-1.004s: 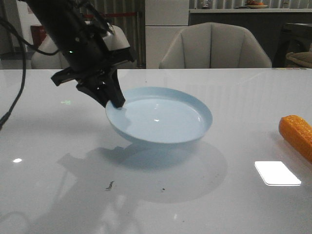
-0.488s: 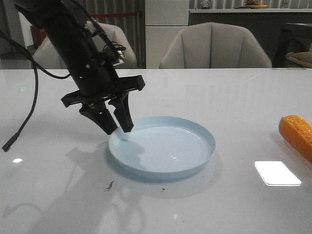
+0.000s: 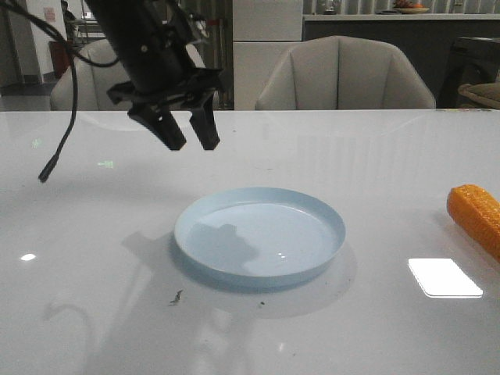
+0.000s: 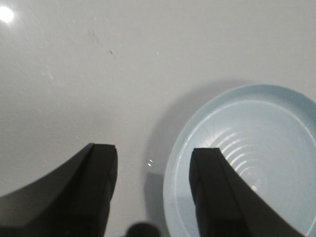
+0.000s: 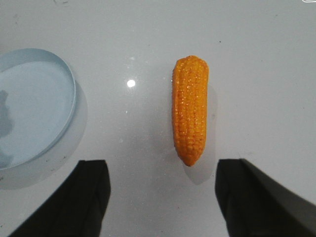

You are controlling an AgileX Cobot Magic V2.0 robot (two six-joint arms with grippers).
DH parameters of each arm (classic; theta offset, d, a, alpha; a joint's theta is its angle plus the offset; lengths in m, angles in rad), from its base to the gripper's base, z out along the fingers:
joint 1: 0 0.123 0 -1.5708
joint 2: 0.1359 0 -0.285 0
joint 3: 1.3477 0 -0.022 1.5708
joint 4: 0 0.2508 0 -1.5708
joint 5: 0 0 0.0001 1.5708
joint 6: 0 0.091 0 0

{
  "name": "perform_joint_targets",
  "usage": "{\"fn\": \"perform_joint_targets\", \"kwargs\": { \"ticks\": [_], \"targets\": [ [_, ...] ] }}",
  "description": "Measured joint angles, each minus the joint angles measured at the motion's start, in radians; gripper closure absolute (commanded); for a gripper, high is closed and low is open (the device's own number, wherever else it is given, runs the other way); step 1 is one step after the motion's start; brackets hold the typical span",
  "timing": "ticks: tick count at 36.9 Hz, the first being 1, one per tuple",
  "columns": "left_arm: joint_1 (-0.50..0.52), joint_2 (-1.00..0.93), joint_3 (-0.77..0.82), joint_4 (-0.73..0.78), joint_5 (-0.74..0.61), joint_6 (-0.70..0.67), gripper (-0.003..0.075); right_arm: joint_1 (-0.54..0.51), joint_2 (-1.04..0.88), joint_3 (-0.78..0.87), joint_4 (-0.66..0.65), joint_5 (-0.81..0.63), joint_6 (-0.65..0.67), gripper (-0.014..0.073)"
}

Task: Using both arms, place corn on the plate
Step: 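Lift the left gripper away from the plate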

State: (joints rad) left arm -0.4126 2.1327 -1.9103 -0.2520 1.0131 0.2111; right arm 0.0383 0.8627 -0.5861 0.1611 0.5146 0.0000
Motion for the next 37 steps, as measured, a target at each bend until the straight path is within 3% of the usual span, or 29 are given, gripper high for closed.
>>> {"fn": "perform_joint_targets", "kwargs": {
  "ticks": [14, 29, 37],
  "targets": [
    [0.097, -0.127, -0.159, 0.051, 0.027, 0.0, 0.031, 0.0, 0.0, 0.0, 0.0, 0.0, 0.0, 0.0033],
    [0.28, -0.318, -0.161, 0.099, 0.035, 0.0, 0.031, 0.0, 0.0, 0.0, 0.0, 0.0, 0.0, 0.0033],
    [0.349, -0.437, -0.058, 0.102, -0.1, 0.002, 0.0311, 0.0, 0.0, 0.0, 0.0, 0.0, 0.0, 0.0033]
  ]
}}
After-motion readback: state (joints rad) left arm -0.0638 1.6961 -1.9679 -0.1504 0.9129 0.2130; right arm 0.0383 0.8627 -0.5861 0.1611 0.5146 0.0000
